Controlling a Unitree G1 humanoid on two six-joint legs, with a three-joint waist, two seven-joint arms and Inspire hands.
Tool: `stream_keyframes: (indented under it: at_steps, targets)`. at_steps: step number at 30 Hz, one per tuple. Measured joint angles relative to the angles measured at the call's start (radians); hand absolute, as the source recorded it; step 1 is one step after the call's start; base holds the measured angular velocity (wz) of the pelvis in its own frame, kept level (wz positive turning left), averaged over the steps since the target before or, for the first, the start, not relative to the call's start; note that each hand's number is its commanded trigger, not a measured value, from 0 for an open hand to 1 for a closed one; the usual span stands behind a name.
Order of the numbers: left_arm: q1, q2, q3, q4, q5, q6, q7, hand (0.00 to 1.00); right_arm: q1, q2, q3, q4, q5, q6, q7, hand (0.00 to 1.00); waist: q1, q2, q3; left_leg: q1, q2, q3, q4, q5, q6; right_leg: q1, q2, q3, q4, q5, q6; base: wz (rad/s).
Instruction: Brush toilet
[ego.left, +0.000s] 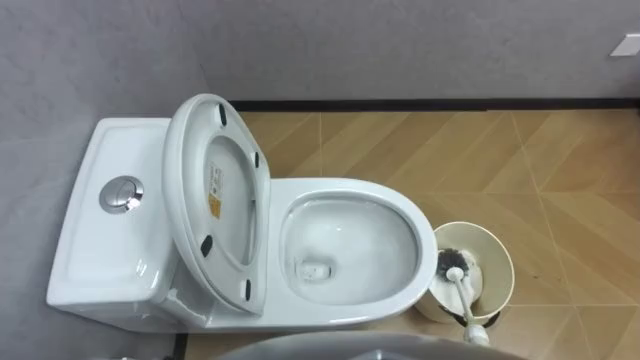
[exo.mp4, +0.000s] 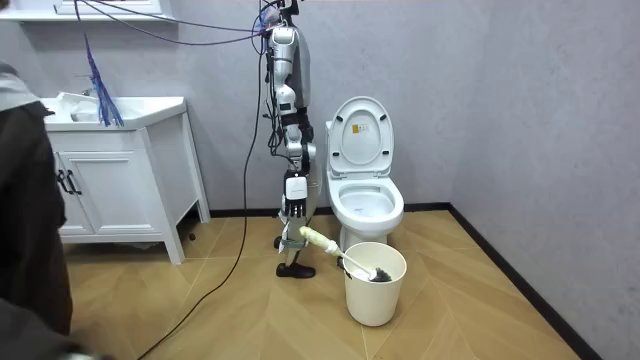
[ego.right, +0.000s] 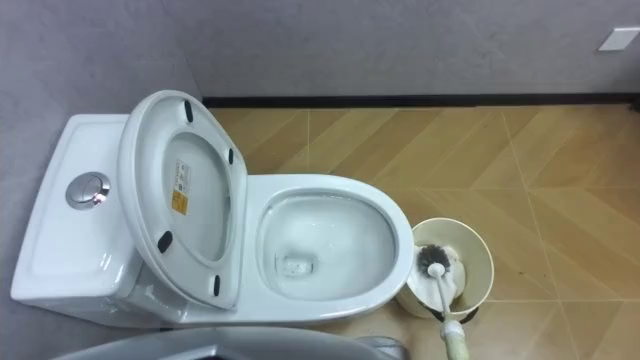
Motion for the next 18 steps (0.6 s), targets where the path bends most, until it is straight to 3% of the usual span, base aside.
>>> stream_keyframes:
  at_steps: [11,18]
  targets:
    - [0.001,0.000,0.001,0.004,-0.002,0.000,0.000,0.00,0.001,0.001,-0.011,-0.002,0.000,0.001,-0.057,0.00,-0.001,-0.007,0.0017,0.008,0.000,0.001,0.000,0.000,0.000,0.011,0.000,0.003,0.001,-0.001,0.000,0.00]
    - [-0.005,0.001,-0.002,0.012,-0.010,-0.018,0.005,0.00,0.003,0.000,-0.041,-0.048,0.004,-0.032,-0.192,0.00,0.001,-0.008,0.0021,0.007,0.000,0.003,-0.001,0.000,0.000,0.008,0.002,0.008,0.001,-0.002,0.001,0.00]
